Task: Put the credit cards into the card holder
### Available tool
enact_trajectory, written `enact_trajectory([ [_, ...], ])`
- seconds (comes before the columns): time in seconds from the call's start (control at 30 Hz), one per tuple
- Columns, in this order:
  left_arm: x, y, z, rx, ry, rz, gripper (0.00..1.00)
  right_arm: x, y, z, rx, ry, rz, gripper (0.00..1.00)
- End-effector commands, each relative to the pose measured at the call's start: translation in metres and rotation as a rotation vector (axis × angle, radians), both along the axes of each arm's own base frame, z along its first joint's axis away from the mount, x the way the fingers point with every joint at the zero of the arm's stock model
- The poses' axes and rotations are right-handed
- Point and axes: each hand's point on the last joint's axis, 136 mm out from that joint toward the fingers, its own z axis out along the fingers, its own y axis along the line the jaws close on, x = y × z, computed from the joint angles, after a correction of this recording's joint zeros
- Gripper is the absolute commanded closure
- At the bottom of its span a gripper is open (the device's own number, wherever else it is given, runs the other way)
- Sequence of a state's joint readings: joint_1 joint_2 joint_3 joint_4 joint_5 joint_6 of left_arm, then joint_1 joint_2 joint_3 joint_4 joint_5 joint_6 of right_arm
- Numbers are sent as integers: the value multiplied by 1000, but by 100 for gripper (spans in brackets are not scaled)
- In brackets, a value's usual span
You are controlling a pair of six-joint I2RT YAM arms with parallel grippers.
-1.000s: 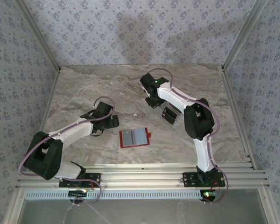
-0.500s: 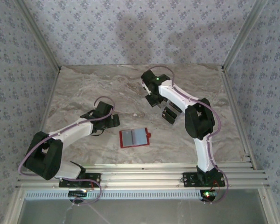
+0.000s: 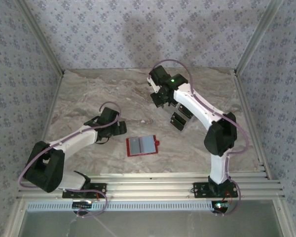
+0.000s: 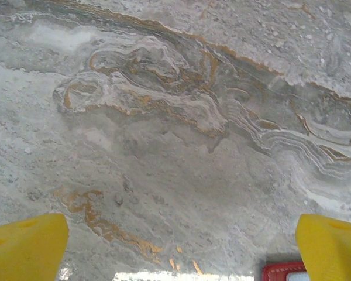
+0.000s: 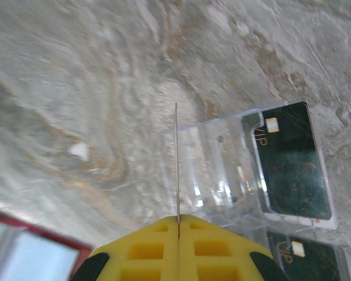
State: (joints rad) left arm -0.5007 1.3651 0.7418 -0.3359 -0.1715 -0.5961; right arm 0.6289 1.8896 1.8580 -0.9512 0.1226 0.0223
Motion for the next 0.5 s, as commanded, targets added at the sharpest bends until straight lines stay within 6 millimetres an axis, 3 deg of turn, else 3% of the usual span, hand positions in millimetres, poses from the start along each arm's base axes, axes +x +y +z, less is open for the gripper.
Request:
enact_trajectory([
  [0.0,-11,-9,8,8,8,-67,0,-29,15,14,165,39,3,100],
  [0.3,-47,-24,-4,58,14,-128,0,-92,41,-4,632,183,-42,100],
  [0.33,-50,-24,-5,62,11,-130,0,-101,40,-18,641,212,-53,100],
  [0.47,-60,-31,-8,66,-10,-138,0,-126,48,-44,683,258,-61,100],
])
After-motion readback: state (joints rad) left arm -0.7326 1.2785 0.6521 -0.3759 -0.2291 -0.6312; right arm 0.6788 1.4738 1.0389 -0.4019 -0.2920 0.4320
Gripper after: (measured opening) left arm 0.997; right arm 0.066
